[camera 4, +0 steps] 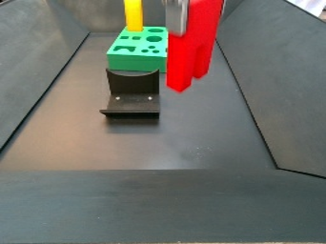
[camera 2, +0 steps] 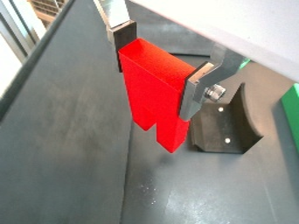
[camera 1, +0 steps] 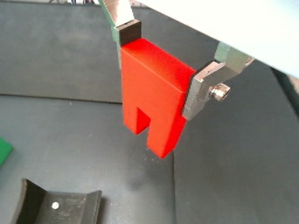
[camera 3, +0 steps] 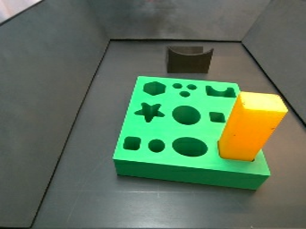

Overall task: Pick up the double-square object. Move up. Move to above the board. Insert the double-square object.
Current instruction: Move to above the board.

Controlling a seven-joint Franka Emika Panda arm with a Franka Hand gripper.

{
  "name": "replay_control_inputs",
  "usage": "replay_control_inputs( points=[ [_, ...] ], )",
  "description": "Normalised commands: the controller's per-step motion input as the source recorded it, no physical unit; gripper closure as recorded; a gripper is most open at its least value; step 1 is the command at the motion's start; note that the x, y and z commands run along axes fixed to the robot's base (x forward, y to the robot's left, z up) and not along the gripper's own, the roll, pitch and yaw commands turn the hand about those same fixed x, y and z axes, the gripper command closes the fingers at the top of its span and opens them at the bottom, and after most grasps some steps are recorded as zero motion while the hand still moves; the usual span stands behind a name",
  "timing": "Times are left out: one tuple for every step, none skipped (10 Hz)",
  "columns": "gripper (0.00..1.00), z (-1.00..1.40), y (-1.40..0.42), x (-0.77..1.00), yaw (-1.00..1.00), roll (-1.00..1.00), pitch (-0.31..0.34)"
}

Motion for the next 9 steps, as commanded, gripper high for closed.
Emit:
replay_control_inputs(
  points=[
    [1.0, 0.97, -0.01, 0.01, 0.03, 0.05, 0.1],
    [1.0, 0.76, -0.01, 0.01, 0.02, 0.05, 0.102],
    [1.0, 0.6, -0.01, 0.01, 0.02, 0.05, 0.104],
    [1.0, 0.5, -0.01, 0.01, 0.02, 0.05, 0.102],
    [1.0, 0.28, -0.01, 0.01, 0.02, 0.05, 0.097],
    [1.0, 0.07, -1.0, -0.01, -1.0, 0.02, 0.038],
    [1.0, 0.05, -1.0, -0.01, -1.0, 0.02, 0.032],
    [1.0, 0.05, -1.0, -0.02, -1.0, 0.03, 0.022],
    [1.0, 0.05, -1.0, -0.03, -1.0, 0.01, 0.018]
  ],
)
